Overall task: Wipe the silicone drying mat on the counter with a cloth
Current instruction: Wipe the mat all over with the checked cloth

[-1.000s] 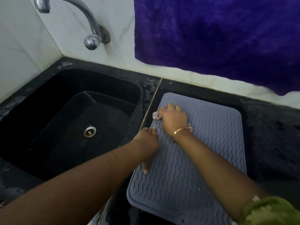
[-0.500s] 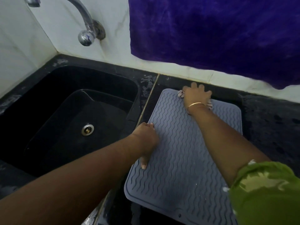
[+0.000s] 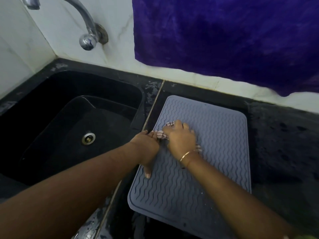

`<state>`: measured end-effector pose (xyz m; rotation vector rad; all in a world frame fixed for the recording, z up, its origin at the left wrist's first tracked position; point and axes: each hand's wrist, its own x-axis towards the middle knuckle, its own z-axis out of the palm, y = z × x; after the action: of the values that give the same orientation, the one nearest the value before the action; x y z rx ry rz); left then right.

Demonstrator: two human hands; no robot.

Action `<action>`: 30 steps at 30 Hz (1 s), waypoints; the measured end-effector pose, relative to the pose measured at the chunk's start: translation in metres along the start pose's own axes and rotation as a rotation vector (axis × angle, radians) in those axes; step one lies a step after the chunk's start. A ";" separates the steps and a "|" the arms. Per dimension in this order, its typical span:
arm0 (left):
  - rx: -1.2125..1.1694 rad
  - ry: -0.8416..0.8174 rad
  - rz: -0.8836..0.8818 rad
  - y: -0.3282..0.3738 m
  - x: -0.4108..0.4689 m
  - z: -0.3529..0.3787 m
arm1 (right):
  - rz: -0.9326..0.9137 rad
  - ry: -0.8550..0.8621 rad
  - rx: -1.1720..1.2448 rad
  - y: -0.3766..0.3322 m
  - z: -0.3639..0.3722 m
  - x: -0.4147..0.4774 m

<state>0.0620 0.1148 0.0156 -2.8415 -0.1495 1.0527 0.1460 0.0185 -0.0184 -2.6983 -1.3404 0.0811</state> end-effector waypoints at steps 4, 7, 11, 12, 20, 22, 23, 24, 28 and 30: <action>-0.027 -0.016 -0.022 0.002 0.001 0.001 | 0.037 0.010 -0.117 0.037 -0.007 0.057; -0.071 -0.011 -0.019 -0.002 0.003 0.005 | 0.125 -0.008 -0.176 0.055 -0.012 0.104; -0.107 0.004 -0.003 -0.007 0.003 0.008 | 0.162 -0.031 -0.129 0.049 -0.013 0.117; -0.115 0.011 0.002 -0.009 0.003 0.009 | 0.141 -0.051 -0.122 0.044 -0.015 0.111; -0.178 0.055 0.023 -0.017 0.000 0.016 | -0.043 -0.062 0.024 -0.014 -0.003 -0.032; -0.201 0.055 0.025 -0.019 -0.001 0.018 | -0.043 -0.043 0.031 -0.015 -0.001 -0.045; -0.212 0.052 0.032 -0.020 -0.001 0.019 | -0.053 -0.030 0.037 -0.011 -0.001 -0.041; -0.221 0.047 0.043 -0.020 0.000 0.020 | -0.066 -0.024 0.026 -0.005 -0.002 -0.034; -0.213 0.034 0.062 -0.023 0.000 0.021 | 0.001 0.014 -0.095 0.020 -0.005 0.027; -0.217 0.040 0.071 -0.024 0.001 0.021 | 0.063 0.011 -0.102 0.025 -0.007 0.051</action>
<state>0.0471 0.1401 0.0023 -3.0805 -0.1697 1.0525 0.1976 0.0438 -0.0148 -2.8212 -1.2903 0.0042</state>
